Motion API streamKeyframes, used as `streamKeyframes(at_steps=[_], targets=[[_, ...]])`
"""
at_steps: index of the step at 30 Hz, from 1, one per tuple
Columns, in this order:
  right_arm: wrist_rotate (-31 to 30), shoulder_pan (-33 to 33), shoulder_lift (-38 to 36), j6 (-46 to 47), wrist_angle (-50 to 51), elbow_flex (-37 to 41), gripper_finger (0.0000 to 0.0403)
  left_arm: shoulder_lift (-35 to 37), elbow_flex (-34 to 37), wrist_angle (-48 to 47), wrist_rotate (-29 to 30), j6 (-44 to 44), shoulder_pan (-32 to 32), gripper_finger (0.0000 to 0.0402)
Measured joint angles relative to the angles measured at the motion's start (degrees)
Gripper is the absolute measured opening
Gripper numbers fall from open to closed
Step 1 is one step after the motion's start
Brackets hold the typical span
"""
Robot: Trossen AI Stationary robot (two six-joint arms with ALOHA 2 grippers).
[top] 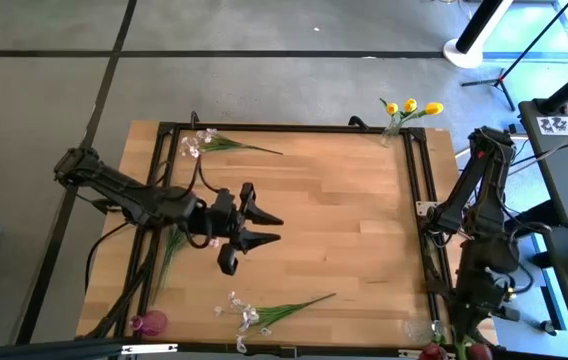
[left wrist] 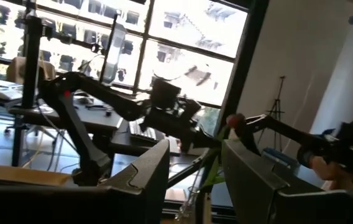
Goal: Sort flowers into vase by color
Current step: Put the top red tulip into the white crystal vase, then put the red tulip into the white crystal vase
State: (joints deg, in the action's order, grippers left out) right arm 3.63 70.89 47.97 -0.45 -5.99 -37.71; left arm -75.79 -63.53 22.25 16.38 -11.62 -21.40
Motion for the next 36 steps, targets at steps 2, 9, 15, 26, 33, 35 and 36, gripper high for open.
streamKeyframes(at_steps=[2,9,15,26,33,35,36], targets=[[-0.01,0.00,0.27,0.07,3.28,0.00,0.0019,0.00,0.00,-0.42,0.00,-0.06,0.93,0.0144],[0.91,-0.04,0.14,5.44,9.72,0.00,0.0022,0.02,0.00,-1.18,-3.67,-0.26,4.46,0.0144],[1.85,-0.04,-1.20,5.34,11.04,-1.73,0.0073,0.04,0.00,-2.65,-7.49,-0.33,7.67,0.0144],[-5.37,-0.04,-12.11,0.62,23.67,-6.45,0.0205,0.07,0.00,-3.55,-10.13,-2.22,10.70,0.0144],[-16.57,-0.04,-19.09,-1.18,32.52,-14.49,0.0231,-1.90,0.02,-4.08,-9.51,-13.44,9.87,0.0143],[-21.32,-0.04,-20.13,-3.21,32.97,-16.46,0.0233,-2.35,0.02,-3.65,-9.78,-16.05,9.27,0.0143],[-23.80,-0.04,-20.40,-4.72,32.83,-17.35,0.0234,-2.41,0.02,-3.68,-9.86,-16.81,9.03,0.0143]])
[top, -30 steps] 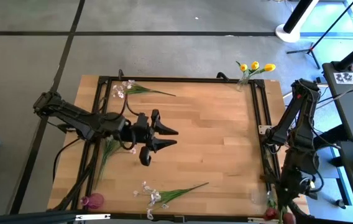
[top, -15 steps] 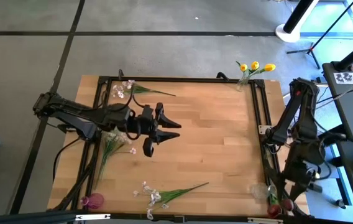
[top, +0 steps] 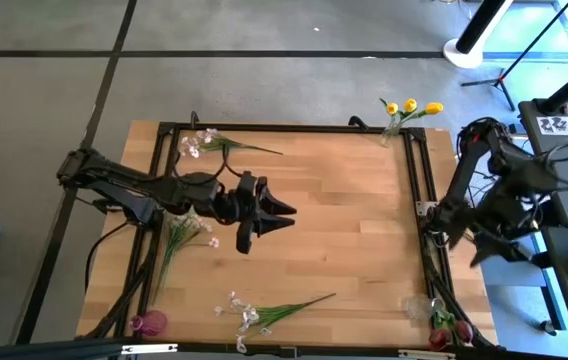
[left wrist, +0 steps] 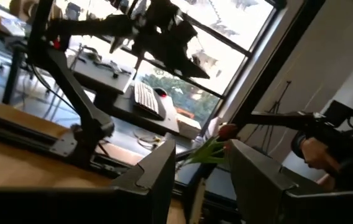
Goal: Sort flowers into vase by color
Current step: Put the red tulip into the white crystal vase
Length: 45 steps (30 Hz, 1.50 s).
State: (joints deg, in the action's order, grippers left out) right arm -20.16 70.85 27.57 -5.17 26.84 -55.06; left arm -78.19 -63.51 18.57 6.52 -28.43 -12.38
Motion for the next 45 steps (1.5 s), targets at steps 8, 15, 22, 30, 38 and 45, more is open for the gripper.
streamKeyframes(at_steps=[8,15,22,30,38,45], targets=[[-17.14,0.00,3.14,-7.34,-0.40,-5.66,0.0234,0.13,-0.02,-16.31,0.35,-13.92,-1.69,0.0143],[-32.08,0.00,8.04,-8.15,-0.56,-8.59,0.0234,0.15,0.00,-50.62,1.99,-34.50,-2.77,0.0143],[-47.76,-0.68,11.86,-5.10,-0.45,-8.56,0.0234,0.20,-0.02,-70.46,-2.87,-40.45,-4.52,0.0143],[-44.51,-16.34,16.42,-1.12,-0.65,-8.57,0.0234,0.20,-0.02,-98.32,8.09,-37.34,12.20,0.0143],[-25.28,-31.55,23.03,7.17,-0.52,-8.51,0.0234,-0.15,2.02,-97.07,6.78,-22.53,37.07,0.0143],[-20.23,-33.05,27.28,9.77,-0.54,-8.51,0.0234,-0.16,14.10,-89.81,-0.64,-19.08,44.74,0.0144]])
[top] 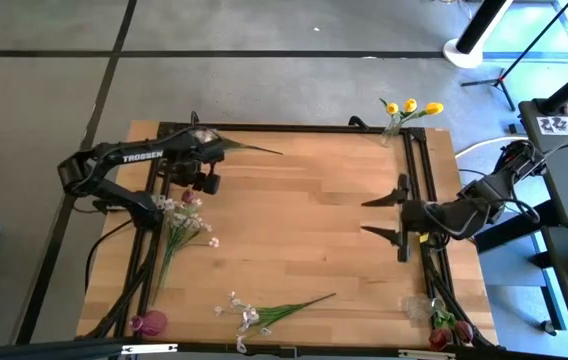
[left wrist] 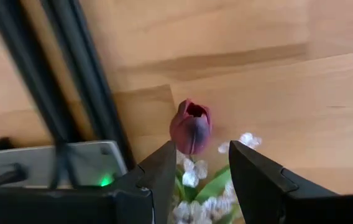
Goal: Sort flowers into vase by color
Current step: Put the red tulip into the white crystal vase
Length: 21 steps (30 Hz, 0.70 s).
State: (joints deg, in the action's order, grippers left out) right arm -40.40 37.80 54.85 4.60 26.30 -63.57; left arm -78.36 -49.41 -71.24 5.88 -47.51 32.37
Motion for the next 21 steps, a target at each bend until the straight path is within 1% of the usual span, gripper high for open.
streamKeyframes(at_steps=[5,7,8,12,16,21], targets=[[1.04,0.00,0.41,0.09,-0.06,0.00,0.0234,-0.01,8.14,5.67,-0.81,-2.87,2.33,0.0144],[1.04,0.00,0.11,0.06,-0.05,0.00,0.0234,0.00,10.72,7.52,-2.57,-3.72,3.18,0.0144],[1.06,0.00,-0.06,-0.12,-0.04,0.00,0.0234,0.00,11.93,8.91,-3.75,-3.85,3.45,0.0144],[1.04,0.00,-1.23,-0.12,-0.06,0.00,0.0234,0.03,15.31,13.09,-5.32,-5.07,3.51,0.0144],[1.22,0.00,-2.11,0.59,-0.04,0.00,0.0234,0.05,15.20,13.40,-7.11,-6.23,2.33,0.0149],[2.05,0.02,-2.53,0.99,0.45,0.00,0.0234,-0.01,11.65,11.70,-8.05,-6.34,-0.43,0.0169]])
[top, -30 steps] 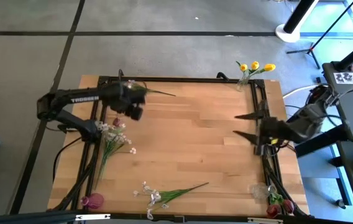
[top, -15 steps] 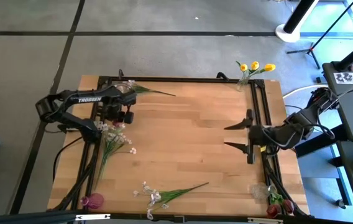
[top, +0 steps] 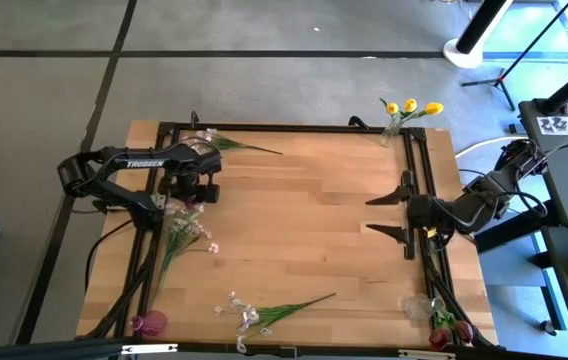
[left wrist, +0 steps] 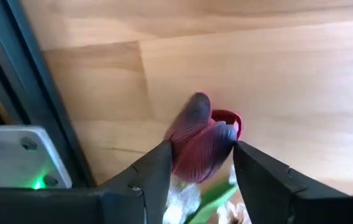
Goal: Sort flowers into vase by color
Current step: Put the red tulip into the white crystal vase
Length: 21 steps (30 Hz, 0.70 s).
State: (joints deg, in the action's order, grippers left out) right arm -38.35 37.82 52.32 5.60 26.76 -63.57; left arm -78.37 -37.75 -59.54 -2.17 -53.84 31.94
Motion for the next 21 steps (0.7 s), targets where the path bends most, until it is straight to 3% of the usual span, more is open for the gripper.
streamKeyframes(at_steps=[6,12,17,21], targets=[[0.48,0.00,-0.08,0.23,0.45,0.00,0.0234,0.00,-1.95,-6.74,-0.01,-0.79,-4.56,0.0200],[0.24,0.00,-0.08,0.19,0.53,0.00,0.0234,0.00,3.00,0.10,-1.08,-2.54,-5.35,0.0206],[-0.09,0.00,-0.08,-0.97,0.73,0.00,0.0234,0.17,5.18,4.34,2.01,-3.08,-5.42,0.0195],[-0.13,0.00,-0.08,-1.45,0.49,0.00,0.0234,0.15,5.16,6.69,3.48,-3.21,-5.43,0.0159]])
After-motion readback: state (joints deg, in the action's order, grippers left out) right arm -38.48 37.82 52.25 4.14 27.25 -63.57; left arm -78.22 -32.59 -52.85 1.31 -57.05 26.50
